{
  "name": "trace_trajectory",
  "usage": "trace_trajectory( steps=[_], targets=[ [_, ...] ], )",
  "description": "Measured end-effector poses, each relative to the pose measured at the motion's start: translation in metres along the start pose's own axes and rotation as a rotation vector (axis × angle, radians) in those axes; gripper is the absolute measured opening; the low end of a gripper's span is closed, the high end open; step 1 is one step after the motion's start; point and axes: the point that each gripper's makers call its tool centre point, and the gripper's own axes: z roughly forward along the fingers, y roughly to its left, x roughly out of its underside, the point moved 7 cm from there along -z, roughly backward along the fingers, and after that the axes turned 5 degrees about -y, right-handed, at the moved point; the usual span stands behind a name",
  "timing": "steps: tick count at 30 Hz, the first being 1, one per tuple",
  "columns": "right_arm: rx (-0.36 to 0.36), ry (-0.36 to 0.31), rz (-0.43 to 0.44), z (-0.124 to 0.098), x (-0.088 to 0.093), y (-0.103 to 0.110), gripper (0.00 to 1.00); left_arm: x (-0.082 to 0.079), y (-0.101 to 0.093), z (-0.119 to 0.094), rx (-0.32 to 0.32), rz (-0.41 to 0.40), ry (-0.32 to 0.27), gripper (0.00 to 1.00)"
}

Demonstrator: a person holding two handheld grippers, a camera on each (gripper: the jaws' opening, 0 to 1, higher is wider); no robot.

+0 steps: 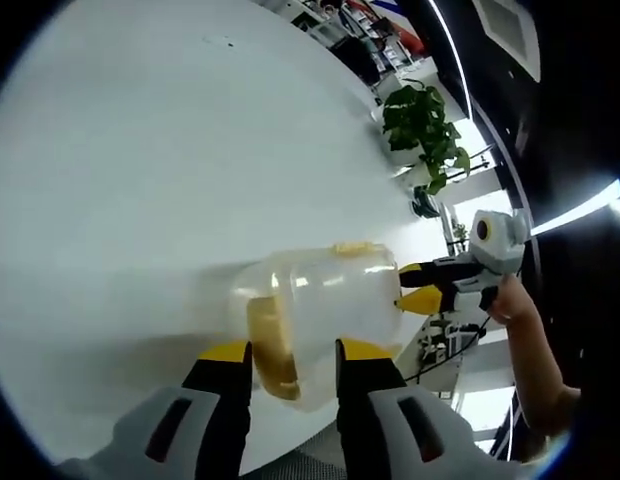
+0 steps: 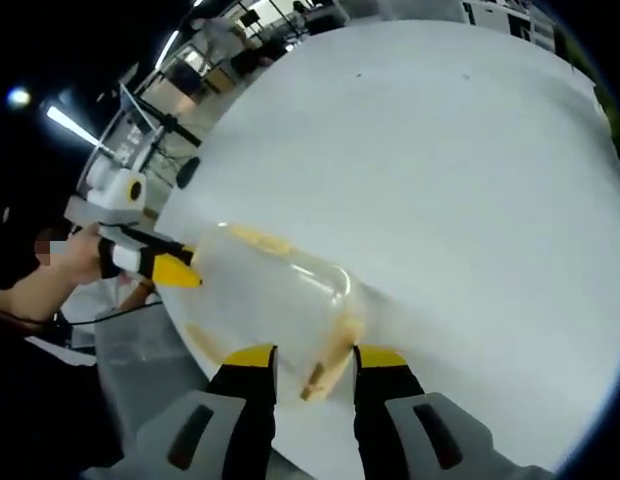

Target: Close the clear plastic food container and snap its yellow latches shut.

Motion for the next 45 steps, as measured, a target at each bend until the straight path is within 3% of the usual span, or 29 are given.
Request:
trace_trajectory(
  steps=[21, 22, 23, 36, 45],
  targets=[
    [0.013, 0.013, 0.013, 0.0, 0.0, 0.003, 0.24, 0.001, 0.0, 0.0, 0.012, -0.035, 0.006, 0.27],
    [-0.019, 0.11, 0.112, -0.005, 0.012, 0.013, 0.22, 0.001, 0.001, 0.0, 0.006, -0.035, 0.01, 0.27],
    [0.003, 0.033, 0.032, 0.002, 0.005, 0.004, 0.22, 0.001, 0.001, 0.0, 0.01, -0.041, 0.011, 0.27],
    [0.01, 0.059, 0.087, 0.004, -0.003, 0.003, 0.21, 0.0, -0.003, 0.003, -0.017, -0.077, 0.013, 0.25],
    [0.005, 0.031, 0.111, 0.005, -0.003, 0.001, 0.2, -0.003, -0.007, 0.005, -0.049, -0.081, -0.008, 0.23]
  ],
)
